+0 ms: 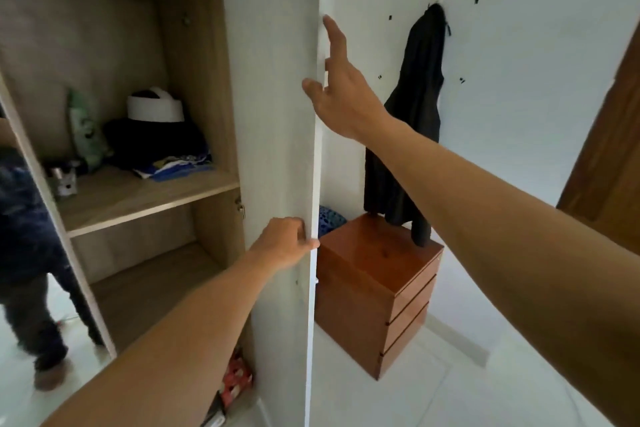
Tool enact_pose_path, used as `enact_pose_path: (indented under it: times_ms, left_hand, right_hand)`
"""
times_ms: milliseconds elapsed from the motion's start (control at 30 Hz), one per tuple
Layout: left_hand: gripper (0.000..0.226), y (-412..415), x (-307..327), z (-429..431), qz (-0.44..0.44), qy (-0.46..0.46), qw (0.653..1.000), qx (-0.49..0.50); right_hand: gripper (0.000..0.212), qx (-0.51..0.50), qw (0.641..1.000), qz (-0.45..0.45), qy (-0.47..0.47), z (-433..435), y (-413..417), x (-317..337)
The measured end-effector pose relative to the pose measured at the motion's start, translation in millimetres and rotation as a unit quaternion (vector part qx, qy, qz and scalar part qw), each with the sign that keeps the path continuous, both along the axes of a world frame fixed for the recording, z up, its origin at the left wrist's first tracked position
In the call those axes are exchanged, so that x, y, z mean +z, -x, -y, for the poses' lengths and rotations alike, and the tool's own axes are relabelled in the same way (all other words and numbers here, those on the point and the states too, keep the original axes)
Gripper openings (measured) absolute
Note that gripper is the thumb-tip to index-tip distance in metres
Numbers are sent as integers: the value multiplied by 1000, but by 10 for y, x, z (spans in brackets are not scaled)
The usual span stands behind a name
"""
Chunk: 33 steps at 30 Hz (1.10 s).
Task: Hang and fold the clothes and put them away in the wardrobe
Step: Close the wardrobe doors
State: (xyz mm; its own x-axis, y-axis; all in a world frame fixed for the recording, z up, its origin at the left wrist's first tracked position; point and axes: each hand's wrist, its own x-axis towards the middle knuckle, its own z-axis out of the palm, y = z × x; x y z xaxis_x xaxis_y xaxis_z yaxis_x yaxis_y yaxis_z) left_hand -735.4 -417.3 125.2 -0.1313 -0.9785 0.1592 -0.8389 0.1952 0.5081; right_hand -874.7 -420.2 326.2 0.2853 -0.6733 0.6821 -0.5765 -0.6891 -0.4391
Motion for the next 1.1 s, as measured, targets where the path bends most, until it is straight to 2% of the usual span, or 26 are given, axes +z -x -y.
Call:
enact_pose_path:
  times_ms: [133,233,300,367,467,633,700,767,833,967,1100]
  left_hand:
    - [51,209,174,326,-52,50,997,-16]
    - [80,403,375,482,-62,127,990,-5]
    - [89,521,457,564,-20,131,991,-4]
    - [88,618,470,671,14,121,993,0]
    - [85,728,455,797,20,115,993,-4]
    - [82,810,471,955,39,120,992,-10]
    - [80,831,481,1011,47,121,991,-11]
    - [79,855,506,1054,58,122,991,-8]
    - [77,882,541,1081,70,123,990,-2]
    - [73,905,628,1092,95,115,989,-6]
    - [72,841,730,1028,134,105,985,2]
  right_hand:
    - [104,-83,994,-71,20,290,282,12]
    - [104,-118,990,-83,5,404,426,-11]
    - [100,-128,987,-93,6,479,516,-41]
    - [92,-144,984,-109,12,581,614,-76]
    - [84,-164,977,-137,25,714,749,-108]
    - [81,-197,959,-199,50,863,879,-141]
    - [78,-224,940,-239,94,929,914,-181]
    - [75,-275,902,-303,139,989,955,-199]
    - [76,-306,874,-351,139,1009,993,-191]
    - [79,-306,875,-366,87,980,1005,-156]
    - [70,-312,878,-357,61,932,935,-140]
